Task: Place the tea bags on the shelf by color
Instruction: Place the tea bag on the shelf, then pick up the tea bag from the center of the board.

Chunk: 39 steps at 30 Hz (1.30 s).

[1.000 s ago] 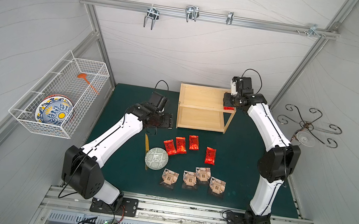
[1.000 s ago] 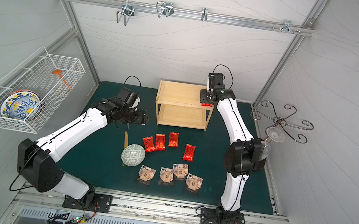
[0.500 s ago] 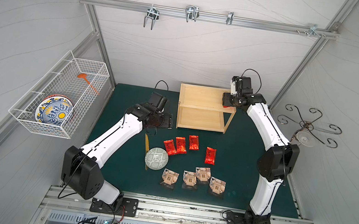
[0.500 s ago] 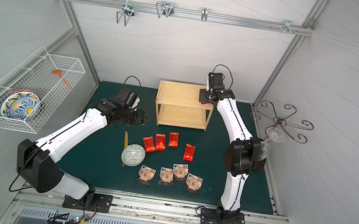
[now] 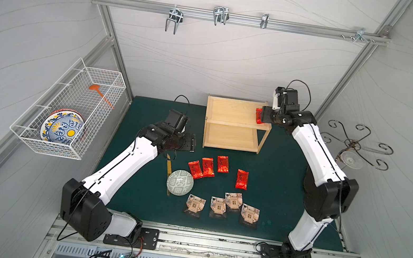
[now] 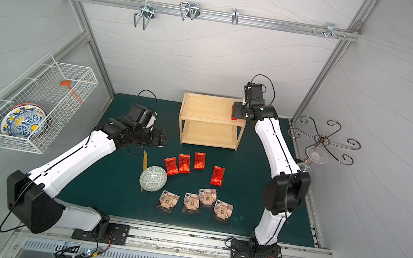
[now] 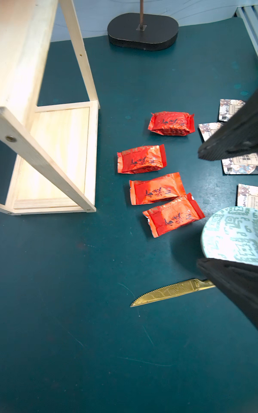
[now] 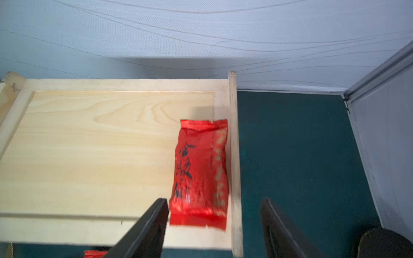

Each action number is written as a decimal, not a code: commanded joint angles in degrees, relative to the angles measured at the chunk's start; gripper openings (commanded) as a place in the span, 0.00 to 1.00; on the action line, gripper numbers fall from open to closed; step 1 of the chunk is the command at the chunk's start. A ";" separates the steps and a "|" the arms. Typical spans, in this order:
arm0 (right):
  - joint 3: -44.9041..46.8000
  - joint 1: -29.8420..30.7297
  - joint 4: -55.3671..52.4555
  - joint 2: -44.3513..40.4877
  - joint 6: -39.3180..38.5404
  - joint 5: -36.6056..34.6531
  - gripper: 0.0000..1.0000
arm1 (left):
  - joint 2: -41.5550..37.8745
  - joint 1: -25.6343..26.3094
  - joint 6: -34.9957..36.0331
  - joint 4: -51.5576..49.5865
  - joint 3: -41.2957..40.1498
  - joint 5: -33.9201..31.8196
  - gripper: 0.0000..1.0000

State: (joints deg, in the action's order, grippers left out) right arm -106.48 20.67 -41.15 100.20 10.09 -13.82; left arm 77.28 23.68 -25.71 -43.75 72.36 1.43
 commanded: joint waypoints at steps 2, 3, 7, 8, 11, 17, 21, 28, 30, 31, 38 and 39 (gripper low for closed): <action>10.14 3.09 -1.41 -9.58 5.21 -3.71 0.72 | -3.04 0.14 0.03 -0.22 -2.06 1.29 0.74; 13.78 4.39 -0.94 -11.83 5.49 -4.17 0.73 | -3.60 0.14 0.13 -0.52 -2.78 0.93 0.74; 26.21 10.28 -0.87 -18.23 7.60 -7.11 0.76 | -5.83 0.14 0.57 -1.66 -5.22 0.20 0.74; 28.66 11.46 -0.78 -19.19 8.34 -7.48 0.76 | -6.37 0.14 0.58 -1.78 -5.76 0.11 0.74; 35.63 14.10 0.99 -20.99 11.77 -6.24 0.75 | -7.92 0.14 0.58 -1.86 -7.45 -0.25 0.74; 43.36 16.71 3.88 -18.28 17.79 -3.31 0.74 | -8.96 0.14 0.40 -1.52 -8.76 -1.47 0.75; 46.31 16.95 5.85 -15.43 20.70 0.01 0.75 | -8.92 0.14 0.31 -0.91 -9.40 -1.86 0.75; 46.93 17.13 6.42 -10.35 23.44 2.90 0.78 | -7.54 0.09 -0.30 -0.64 -9.65 -2.01 0.76; 47.10 17.17 7.07 -9.59 23.66 3.50 0.79 | -7.36 0.14 -0.39 -0.73 -9.78 -2.05 0.76; 47.23 17.19 7.51 -9.23 23.80 3.86 0.79 | -7.39 0.14 -0.39 -0.73 -9.91 -2.13 0.76; 44.66 17.23 5.73 -2.89 24.00 3.74 0.78 | -7.32 0.11 -0.64 -1.07 -9.87 -3.06 0.78; 44.52 17.26 5.77 -2.08 24.08 3.73 0.78 | -7.31 0.09 -0.65 -1.22 -9.78 -3.17 0.79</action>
State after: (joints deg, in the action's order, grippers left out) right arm -60.62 37.52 -34.11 95.81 33.23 -10.44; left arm 69.60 23.68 -25.82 -46.11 62.19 -0.62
